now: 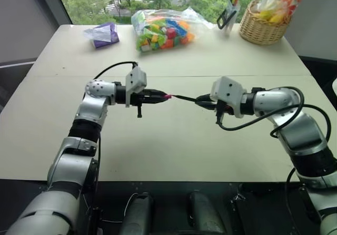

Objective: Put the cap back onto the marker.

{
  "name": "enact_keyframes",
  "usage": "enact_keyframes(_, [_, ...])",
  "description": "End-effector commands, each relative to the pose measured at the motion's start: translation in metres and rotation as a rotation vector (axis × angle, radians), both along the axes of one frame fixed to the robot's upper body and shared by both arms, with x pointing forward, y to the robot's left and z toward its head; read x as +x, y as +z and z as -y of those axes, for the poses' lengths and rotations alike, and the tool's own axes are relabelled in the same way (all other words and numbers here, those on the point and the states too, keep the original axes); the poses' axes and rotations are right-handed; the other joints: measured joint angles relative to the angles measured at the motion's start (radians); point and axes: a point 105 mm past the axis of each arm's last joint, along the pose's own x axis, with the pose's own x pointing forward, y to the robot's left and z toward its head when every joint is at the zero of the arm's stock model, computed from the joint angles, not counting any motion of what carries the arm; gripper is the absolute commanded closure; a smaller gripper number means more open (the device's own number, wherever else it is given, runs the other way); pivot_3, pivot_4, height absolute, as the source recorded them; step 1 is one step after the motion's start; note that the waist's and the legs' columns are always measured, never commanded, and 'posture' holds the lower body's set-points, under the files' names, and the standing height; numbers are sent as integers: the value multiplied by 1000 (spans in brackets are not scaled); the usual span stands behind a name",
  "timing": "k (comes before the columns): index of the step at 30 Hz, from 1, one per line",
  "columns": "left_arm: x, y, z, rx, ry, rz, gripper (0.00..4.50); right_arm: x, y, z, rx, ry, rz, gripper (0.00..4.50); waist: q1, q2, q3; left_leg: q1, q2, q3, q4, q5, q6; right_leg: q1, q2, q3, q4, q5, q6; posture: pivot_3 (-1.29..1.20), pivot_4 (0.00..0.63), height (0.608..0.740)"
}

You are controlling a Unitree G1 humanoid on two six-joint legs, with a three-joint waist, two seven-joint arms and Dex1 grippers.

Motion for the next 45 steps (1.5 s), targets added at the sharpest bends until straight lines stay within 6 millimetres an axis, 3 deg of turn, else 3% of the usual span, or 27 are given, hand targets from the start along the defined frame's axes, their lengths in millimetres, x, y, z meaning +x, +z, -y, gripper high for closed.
enact_keyframes(1, [-2,11,4,-19,-21,37,4500,-5,12,-6,4,31,40,4441,0,0,0,0,0,0,0,0,0,0,0,0,0,0,0,0,150,740])
enact_keyframes(10, [-3,12,10,-21,-42,41,4500,-11,9,-11,3,55,16,4441,0,0,0,0,0,0,0,0,0,0,0,0,0,0,0,0,150,740])
enact_keyframes(22, [-22,0,18,45,-169,34,4500,-24,4,-17,-72,175,-39,4441,0,0,0,0,0,0,4,0,0,0,0,0,2,0,0,0,150,740])
enact_keyframes(32, [-36,5,24,42,-224,55,4500,-30,4,-20,-100,249,-62,4441,0,0,0,-1,0,-1,10,-1,1,0,0,0,7,0,0,0,150,740])
enact_keyframes(45, [-44,6,32,35,-247,209,4500,-39,7,-31,-43,307,-140,4441,1,0,0,-1,0,-3,11,-1,1,0,0,1,10,0,0,0,150,740])
